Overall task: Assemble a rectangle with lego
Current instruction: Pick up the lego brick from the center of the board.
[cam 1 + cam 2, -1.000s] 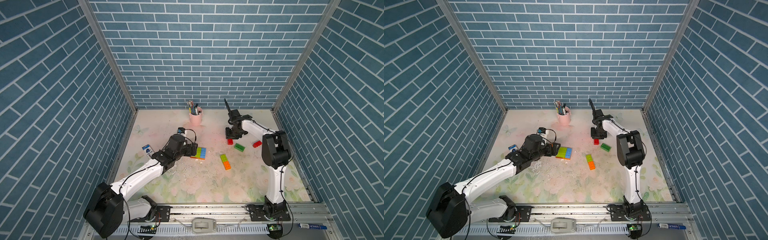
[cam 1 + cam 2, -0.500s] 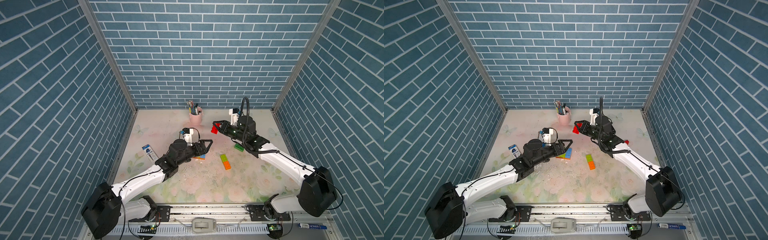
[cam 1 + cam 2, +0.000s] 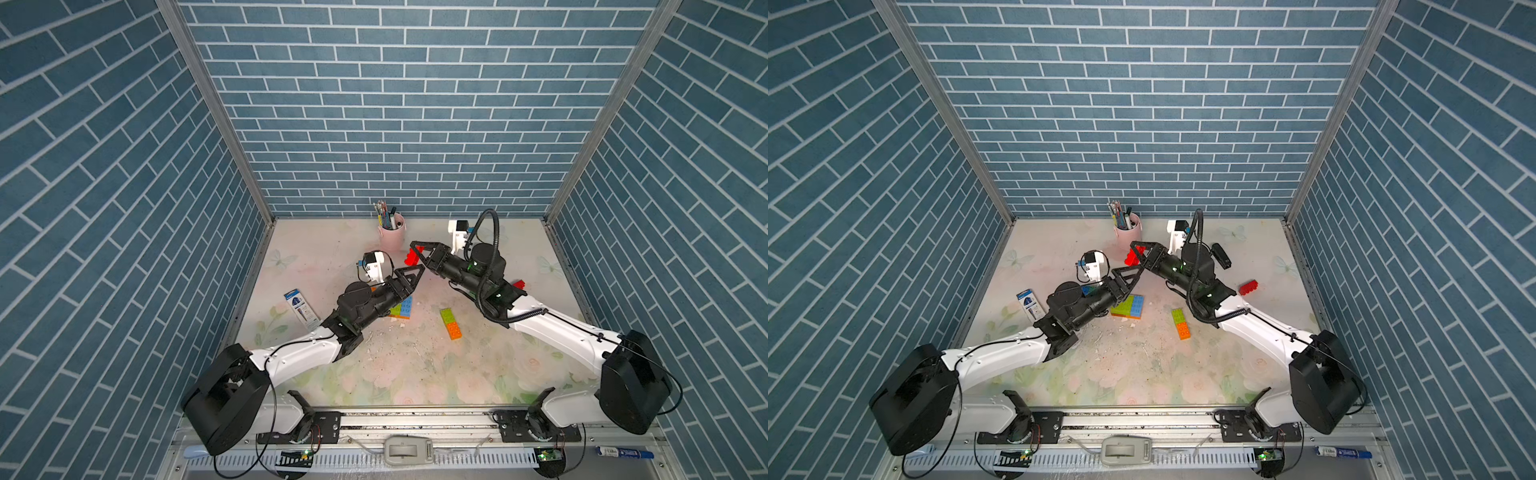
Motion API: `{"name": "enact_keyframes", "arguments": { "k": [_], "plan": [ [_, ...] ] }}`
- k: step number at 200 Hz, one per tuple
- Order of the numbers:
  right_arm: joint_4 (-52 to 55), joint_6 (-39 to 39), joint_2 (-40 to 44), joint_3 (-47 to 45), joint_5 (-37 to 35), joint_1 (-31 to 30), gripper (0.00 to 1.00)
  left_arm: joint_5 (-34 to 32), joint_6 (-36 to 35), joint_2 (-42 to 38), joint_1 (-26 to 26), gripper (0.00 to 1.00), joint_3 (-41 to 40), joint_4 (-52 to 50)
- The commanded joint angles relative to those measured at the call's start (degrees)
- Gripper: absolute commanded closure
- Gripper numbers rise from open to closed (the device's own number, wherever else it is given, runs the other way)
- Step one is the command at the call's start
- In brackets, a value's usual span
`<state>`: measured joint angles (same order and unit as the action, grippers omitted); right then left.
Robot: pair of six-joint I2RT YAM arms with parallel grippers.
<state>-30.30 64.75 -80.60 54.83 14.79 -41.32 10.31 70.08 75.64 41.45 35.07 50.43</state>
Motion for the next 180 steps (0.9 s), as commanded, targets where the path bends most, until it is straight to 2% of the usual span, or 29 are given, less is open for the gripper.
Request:
{"name": "enact_keyframes", "arguments": {
  "k": [1,15,28,59,109,131,157,180],
  "plan": [
    [-3.09,2.57,1.75,-0.75,-0.98,-0.17,0.88,1.07,-0.60,-0.71,-0.41,0.28,2.19,4.32],
    [-3.67,2.99,1.75,-1.00,-0.92,-0.16,0.88,0.79,-1.07,-1.22,-0.48,0.28,1.74,4.24],
    [-4.71,3.71,1.67,-1.04,-0.57,-0.23,0.88,0.24,-0.86,-1.19,-0.83,0.34,1.40,3.49],
    [-6.86,5.35,0.97,-1.44,0.22,-0.62,0.88,0.59,1.34,0.92,-1.86,0.47,1.23,8.58],
    [-9.61,6.88,0.23,-1.83,1.24,-0.98,0.88,0.49,1.63,1.98,-2.23,0.59,2.20,11.23],
    [-10.34,7.42,0.01,-1.83,1.47,-1.04,0.87,0.85,1.78,1.95,-3.08,0.71,2.02,11.69],
    [-10.17,8.15,0.00,-1.58,2.06,-1.06,0.76,2.43,0.12,1.61,-3.52,0.85,2.88,9.50],
    [-7.25,7.93,0.30,-1.05,2.94,-0.80,0.60,5.21,-3.99,0.70,-4.03,0.92,3.58,5.15]
  ]
}}
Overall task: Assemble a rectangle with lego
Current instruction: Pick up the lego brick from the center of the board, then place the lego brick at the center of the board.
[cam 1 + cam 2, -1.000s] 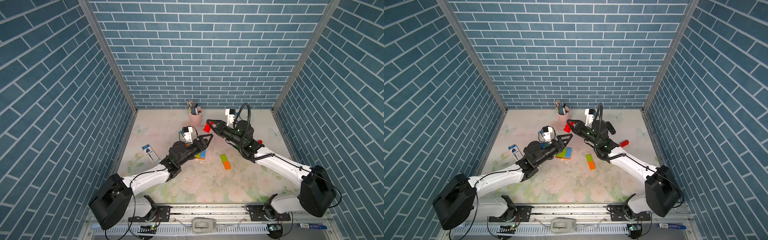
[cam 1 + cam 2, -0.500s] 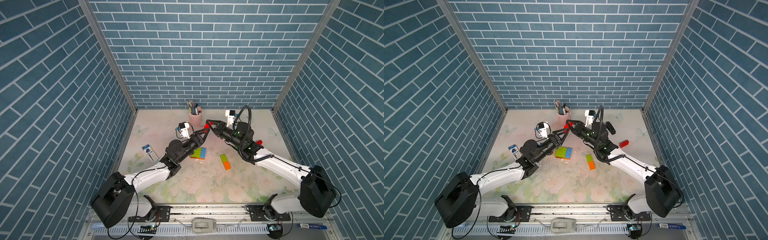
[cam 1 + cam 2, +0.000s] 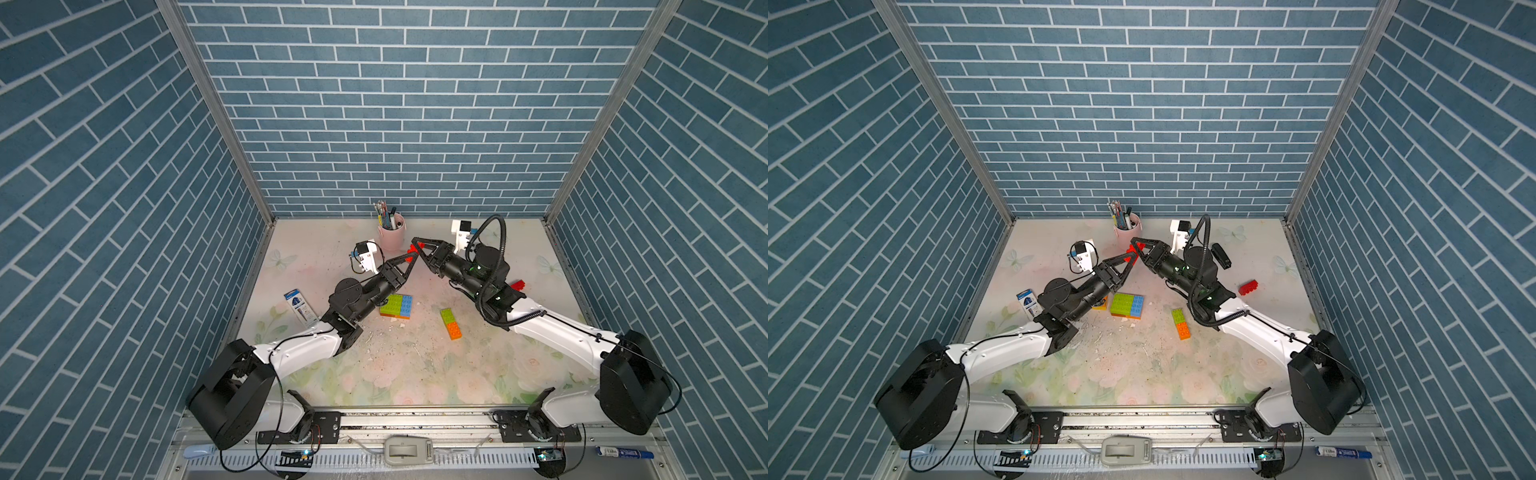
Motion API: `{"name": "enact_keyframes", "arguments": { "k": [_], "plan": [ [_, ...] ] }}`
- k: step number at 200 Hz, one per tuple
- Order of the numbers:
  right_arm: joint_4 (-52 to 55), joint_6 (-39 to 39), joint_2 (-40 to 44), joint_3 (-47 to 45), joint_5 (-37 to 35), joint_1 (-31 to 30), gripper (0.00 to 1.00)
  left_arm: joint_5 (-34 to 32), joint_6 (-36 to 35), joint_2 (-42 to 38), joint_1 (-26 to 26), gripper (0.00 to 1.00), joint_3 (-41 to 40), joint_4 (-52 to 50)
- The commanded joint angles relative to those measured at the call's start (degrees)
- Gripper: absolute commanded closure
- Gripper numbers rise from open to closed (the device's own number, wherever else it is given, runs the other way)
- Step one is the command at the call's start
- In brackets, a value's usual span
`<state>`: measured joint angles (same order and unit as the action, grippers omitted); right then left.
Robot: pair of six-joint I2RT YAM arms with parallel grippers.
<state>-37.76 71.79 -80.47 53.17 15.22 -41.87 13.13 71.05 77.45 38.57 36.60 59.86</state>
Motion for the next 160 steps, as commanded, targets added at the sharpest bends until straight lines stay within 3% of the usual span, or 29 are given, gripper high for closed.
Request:
{"name": "enact_keyframes", "arguments": {
  "k": [1,24,50,78,111,132,160],
  "plan": [
    [0.57,0.90,0.20,0.62,2.52,-0.25,0.59,2.59,-5.22,-1.23,-1.18,0.92,2.15,-4.64],
    [4.56,1.20,2.66,-1.36,3.21,1.45,0.51,5.46,-14.98,-5.17,-1.98,0.97,2.78,-16.35],
    [14.87,0.22,7.14,-3.42,6.30,5.31,0.47,4.69,-31.41,-11.44,-1.69,1.00,3.14,-35.69],
    [37.76,-6.50,11.82,-2.07,13.25,12.15,0.46,-7.23,-56.28,-14.08,3.58,1.00,6.86,-54.73],
    [72.34,-22.51,11.61,7.91,15.78,16.13,0.46,-19.38,-76.95,-9.10,15.65,1.00,8.15,-57.32],
    [73.81,-20.80,12.16,6.60,20.48,15.04,0.46,-21.78,-80.80,-6.34,19.68,1.00,6.69,-52.52],
    [73.98,-18.87,13.55,5.45,23.62,14.06,0.45,-20.03,-81.72,-6.42,20.79,1.00,3.66,-44.83]
  ]
}}
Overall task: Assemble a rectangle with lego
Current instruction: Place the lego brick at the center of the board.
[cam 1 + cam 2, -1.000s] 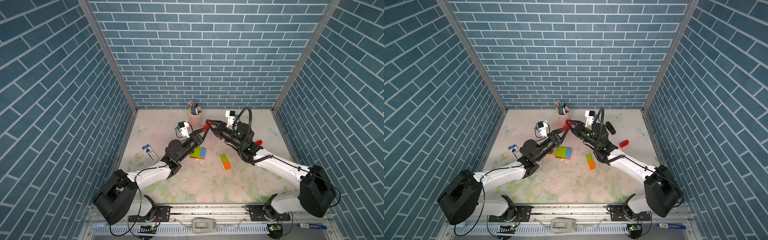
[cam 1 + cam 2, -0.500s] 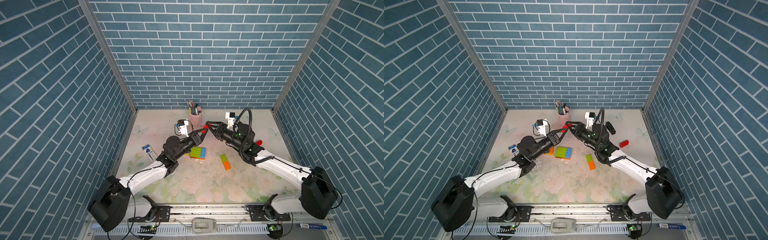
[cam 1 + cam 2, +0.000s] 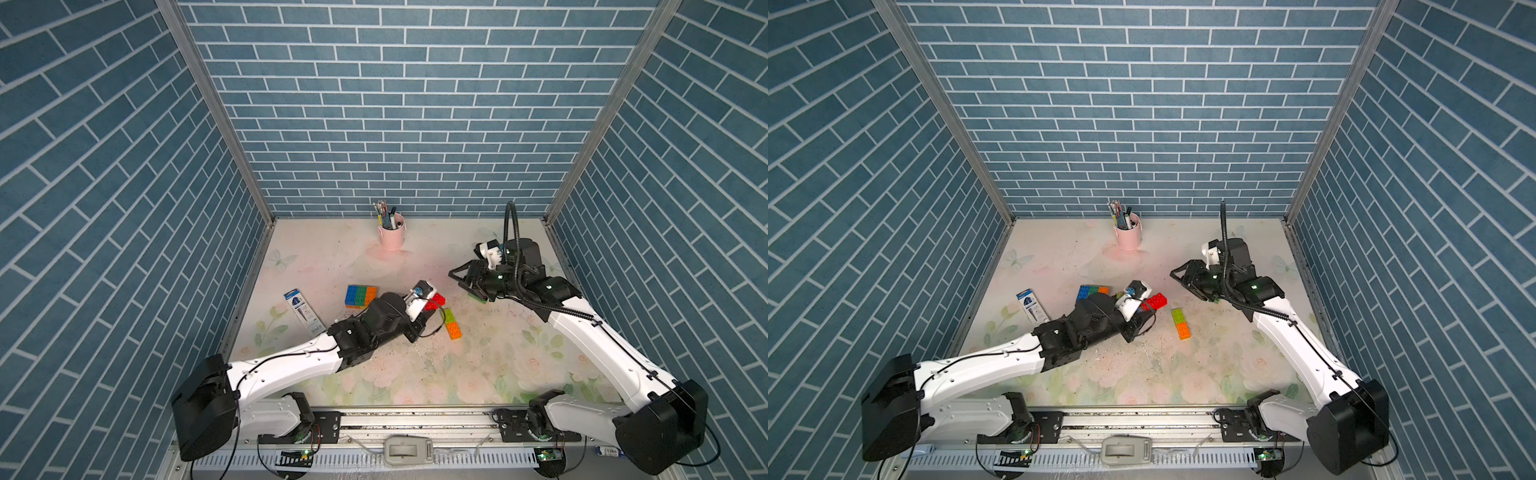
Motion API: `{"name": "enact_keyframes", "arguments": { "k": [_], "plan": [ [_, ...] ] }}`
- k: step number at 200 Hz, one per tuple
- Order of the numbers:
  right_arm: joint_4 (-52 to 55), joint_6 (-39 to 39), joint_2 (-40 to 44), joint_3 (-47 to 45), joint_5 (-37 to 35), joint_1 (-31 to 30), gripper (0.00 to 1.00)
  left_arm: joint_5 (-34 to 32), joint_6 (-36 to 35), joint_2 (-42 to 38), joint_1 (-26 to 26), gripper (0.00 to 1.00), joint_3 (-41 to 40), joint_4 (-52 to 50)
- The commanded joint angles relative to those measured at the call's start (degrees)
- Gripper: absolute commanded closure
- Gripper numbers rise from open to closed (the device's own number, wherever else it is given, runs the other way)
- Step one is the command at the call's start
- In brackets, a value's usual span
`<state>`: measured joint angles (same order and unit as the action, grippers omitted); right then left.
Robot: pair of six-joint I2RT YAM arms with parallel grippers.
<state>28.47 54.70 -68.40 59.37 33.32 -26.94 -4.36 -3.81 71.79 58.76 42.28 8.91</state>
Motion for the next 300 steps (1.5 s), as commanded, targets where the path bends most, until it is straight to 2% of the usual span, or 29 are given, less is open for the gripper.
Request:
{"name": "enact_keyframes", "arguments": {
  "k": [1,25,89,111,141,158,173,186,194,210,244,270,287,300],
  "plan": [
    [7.70,-1.69,1.50,-0.80,5.65,-0.89,0.45,-2.47,-6.84,-0.81,0.62,1.00,-2.02,6.30],
    [4.87,0.31,1.24,-2.94,7.34,-2.70,0.44,-1.55,-6.26,-0.87,0.70,1.00,-3.45,9.83],
    [-13.33,8.84,-0.08,-8.84,9.12,-3.90,0.43,1.02,-2.55,-0.75,2.24,1.00,-4.28,12.12],
    [-20.82,12.94,0.48,-11.20,9.45,-3.88,0.51,1.28,-0.52,-0.76,2.54,1.00,-4.92,14.17],
    [-22.55,13.97,1.64,-12.54,8.11,-3.95,0.74,0.43,1.50,-1.15,2.58,1.00,-5.81,16.41],
    [-23.30,14.47,1.86,-13.10,7.69,-3.91,0.82,-0.55,2.33,-1.68,2.50,1.00,-5.98,15.89],
    [-24.52,14.88,1.65,-13.68,7.29,-3.91,0.87,-1.61,3.09,-2.58,2.42,0.94,-6.48,14.86],
    [-25.96,15.25,1.22,-14.19,7.21,-3.93,0.89,-2.66,3.77,-3.97,2.34,0.85,-7.15,13.60],
    [-26.73,15.38,1.05,-14.57,6.93,-3.91,0.90,-3.24,4.14,-5.07,2.30,0.77,-7.82,13.05],
    [-28.45,15.39,0.98,-15.39,6.12,-3.83,0.91,-4.56,5.33,-7.50,2.23,0.55,-9.42,11.44],
    [-30.34,13.44,0.99,-18.48,2.25,-2.79,0.91,-8.78,9.08,-15.00,2.12,0.30,-13.42,6.57],
    [-30.44,10.21,-0.44,-21.96,-2.37,-4.00,0.92,-13.56,10.23,-20.99,1.86,0.24,-14.03,1.67],
    [-28.72,5.28,-3.79,-21.10,-8.52,-9.31,0.92,-17.37,11.93,-24.64,0.52,0.24,-13.80,-2.44],
    [-31.95,4.04,-8.80,-20.62,-11.41,-13.95,0.92,-19.24,14.59,-27.18,-1.94,0.24,-13.57,-5.49]
  ]
}}
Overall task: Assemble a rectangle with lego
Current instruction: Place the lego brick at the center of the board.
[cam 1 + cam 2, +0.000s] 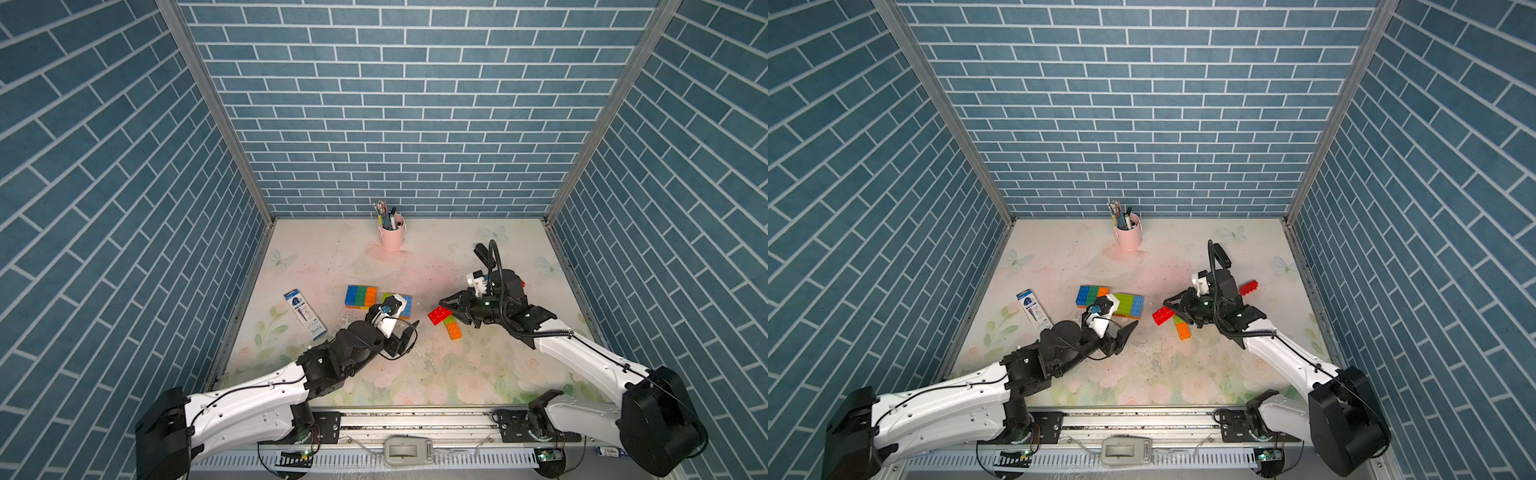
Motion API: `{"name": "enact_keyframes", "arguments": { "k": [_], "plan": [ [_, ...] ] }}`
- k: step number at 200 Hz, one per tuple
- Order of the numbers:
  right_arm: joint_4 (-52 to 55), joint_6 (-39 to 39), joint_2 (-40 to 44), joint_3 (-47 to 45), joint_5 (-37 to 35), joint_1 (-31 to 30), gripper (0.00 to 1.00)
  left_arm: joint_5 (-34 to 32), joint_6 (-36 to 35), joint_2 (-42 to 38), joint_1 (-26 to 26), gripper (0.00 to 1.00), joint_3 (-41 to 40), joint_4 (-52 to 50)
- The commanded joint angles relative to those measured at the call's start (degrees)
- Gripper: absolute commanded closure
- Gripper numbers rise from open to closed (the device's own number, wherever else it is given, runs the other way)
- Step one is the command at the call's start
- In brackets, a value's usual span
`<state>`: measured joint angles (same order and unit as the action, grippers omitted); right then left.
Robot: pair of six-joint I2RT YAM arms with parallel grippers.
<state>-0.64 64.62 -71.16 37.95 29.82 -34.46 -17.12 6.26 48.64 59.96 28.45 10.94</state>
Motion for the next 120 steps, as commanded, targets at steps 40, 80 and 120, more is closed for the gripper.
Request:
{"name": "enact_keyframes", "arguments": {
  "k": [40,80,120],
  "plan": [
    [-8.59,-9.15,-17.32,4.28,-12.59,-14.51,0.91,-5.48,8.67,-10.25,-10.23,0.25,0.25,-14.40],
    [-7.84,-10.57,-20.18,1.93,-11.37,-14.87,0.89,-4.43,9.64,-10.82,-10.39,0.25,-0.37,-14.23],
    [1.24,-14.74,-16.61,0.76,-12.95,-14.94,0.67,-3.03,10.20,-8.63,-10.39,0.25,-1.01,-10.87]
  ]
}}
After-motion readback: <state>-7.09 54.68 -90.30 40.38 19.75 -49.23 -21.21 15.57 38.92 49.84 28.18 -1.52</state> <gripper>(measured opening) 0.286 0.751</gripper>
